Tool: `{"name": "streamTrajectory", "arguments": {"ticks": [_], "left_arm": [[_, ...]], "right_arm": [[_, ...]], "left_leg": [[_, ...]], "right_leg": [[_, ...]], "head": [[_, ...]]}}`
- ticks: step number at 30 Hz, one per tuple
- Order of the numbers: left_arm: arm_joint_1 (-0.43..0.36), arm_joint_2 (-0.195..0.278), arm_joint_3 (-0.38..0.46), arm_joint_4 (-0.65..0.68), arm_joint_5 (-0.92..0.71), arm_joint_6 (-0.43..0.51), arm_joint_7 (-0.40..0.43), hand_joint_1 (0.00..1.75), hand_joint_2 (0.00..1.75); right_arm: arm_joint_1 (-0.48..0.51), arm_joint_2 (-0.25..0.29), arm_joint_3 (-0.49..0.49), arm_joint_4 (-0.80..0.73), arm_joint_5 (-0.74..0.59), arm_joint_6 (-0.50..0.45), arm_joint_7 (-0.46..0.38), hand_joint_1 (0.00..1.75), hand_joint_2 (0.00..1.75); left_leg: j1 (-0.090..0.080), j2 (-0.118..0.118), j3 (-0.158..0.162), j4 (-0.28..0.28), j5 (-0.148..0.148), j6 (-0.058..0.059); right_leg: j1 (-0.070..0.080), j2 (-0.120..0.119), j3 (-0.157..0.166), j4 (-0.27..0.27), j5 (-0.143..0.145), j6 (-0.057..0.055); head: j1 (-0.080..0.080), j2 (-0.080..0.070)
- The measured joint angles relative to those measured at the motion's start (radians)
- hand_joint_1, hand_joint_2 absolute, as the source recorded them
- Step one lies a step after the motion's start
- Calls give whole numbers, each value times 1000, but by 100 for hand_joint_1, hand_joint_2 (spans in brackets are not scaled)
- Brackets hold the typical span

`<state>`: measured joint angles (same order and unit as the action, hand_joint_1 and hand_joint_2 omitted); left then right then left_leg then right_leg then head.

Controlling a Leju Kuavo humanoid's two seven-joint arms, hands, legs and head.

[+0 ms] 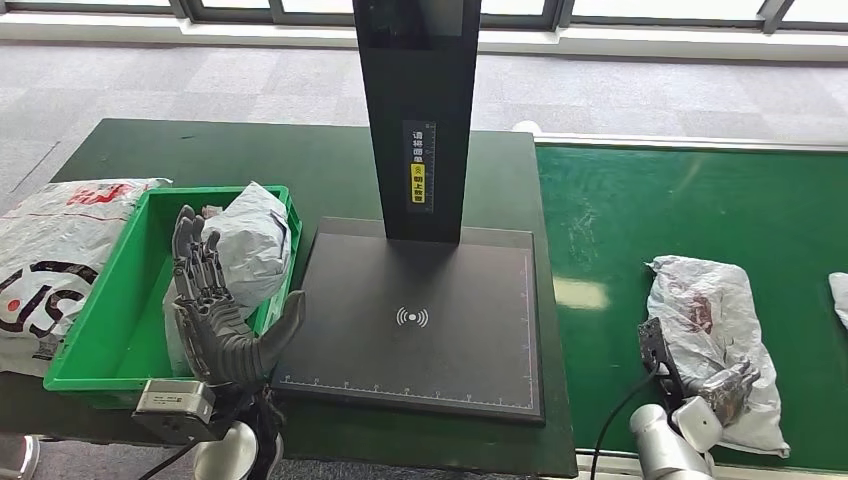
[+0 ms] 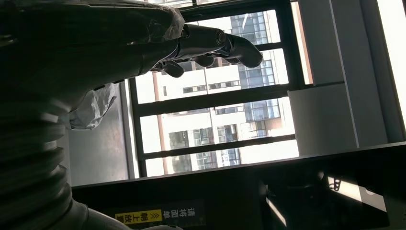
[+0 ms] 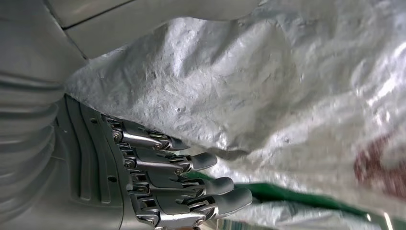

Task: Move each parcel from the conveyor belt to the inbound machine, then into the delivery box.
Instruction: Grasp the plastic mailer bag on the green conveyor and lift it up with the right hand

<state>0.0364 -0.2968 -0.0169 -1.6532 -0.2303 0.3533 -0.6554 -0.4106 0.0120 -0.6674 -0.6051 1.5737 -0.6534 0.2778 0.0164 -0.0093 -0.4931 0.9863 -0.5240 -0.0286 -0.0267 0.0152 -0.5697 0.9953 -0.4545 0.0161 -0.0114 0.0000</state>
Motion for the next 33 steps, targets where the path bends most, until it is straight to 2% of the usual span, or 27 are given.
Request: {"name": "streamTrajectory", "arguments": {"ticks": [2,3,6,7,18,24,26,29,33], "left_arm": [[0,0,0,-4,-2,-3,6,0,175],[1,0,0,-6,-4,-4,10,0,175],[3,0,0,-11,-6,-6,17,0,175],[3,0,0,-13,-6,-6,18,0,175],[11,0,0,-34,-7,-6,24,0,175],[19,0,0,-48,-7,-3,26,0,175],[22,0,0,-50,-8,-1,24,0,175],[27,0,0,-51,-10,0,19,0,175],[29,0,0,-51,-11,0,16,0,175]], "right_arm": [[-9,-13,13,38,1,33,29,0,175],[-13,-18,18,52,2,43,37,10,175],[-27,-29,30,92,3,61,49,140,175],[-31,-32,33,103,3,63,51,175,175],[-46,-54,50,136,4,60,49,175,175],[-36,-48,56,116,2,-27,-29,175,175],[-6,-22,65,42,-1,-43,-105,175,175],[54,47,82,-151,0,-49,-220,175,175],[92,103,98,-305,2,-49,-235,175,175]], "left_leg": [[0,0,0,0,0,0],[0,0,0,0,0,0],[0,0,5,0,0,0],[0,0,7,0,0,0],[0,2,5,0,-1,1],[0,2,5,0,-1,1],[0,2,4,0,-1,1],[1,1,3,-1,0,0],[1,-4,8,0,1,0]], "right_leg": [[0,0,0,0,0,0],[0,0,0,0,0,0],[0,0,0,0,0,0],[0,0,1,0,0,0],[0,1,5,-1,0,0],[0,1,5,0,0,0],[0,1,4,0,0,0],[1,1,2,1,0,0],[0,-4,2,1,-1,-1]], "head": [[0,0],[0,0],[0,0],[0,0],[0,0],[0,0],[0,0],[0,0],[0,0]]}}
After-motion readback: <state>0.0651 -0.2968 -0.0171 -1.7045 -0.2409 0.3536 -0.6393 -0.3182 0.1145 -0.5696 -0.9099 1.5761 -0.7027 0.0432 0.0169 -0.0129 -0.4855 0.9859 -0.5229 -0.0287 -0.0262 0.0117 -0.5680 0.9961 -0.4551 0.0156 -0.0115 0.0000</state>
